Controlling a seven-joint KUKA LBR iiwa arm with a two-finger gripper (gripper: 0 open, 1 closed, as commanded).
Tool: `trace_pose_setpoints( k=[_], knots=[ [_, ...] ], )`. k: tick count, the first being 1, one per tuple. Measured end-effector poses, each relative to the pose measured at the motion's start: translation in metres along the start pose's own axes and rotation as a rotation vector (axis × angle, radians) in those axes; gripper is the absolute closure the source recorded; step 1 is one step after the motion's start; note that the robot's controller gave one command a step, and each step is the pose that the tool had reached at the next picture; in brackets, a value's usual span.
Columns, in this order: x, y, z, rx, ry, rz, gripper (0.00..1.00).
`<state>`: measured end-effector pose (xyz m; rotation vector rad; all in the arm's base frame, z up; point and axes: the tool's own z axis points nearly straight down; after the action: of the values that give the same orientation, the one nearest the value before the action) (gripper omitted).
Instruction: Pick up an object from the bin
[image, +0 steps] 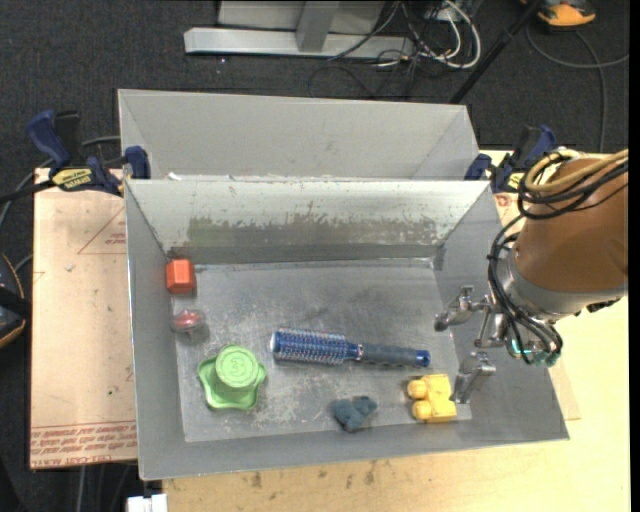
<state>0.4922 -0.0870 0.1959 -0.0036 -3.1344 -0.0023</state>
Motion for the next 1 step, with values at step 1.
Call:
trace_pose_setpoints(
  k=[1],
  knots=[
    [-0.0282,0.0882,0.1044,0.004,-0.024,-0.296,0.0]
  ],
)
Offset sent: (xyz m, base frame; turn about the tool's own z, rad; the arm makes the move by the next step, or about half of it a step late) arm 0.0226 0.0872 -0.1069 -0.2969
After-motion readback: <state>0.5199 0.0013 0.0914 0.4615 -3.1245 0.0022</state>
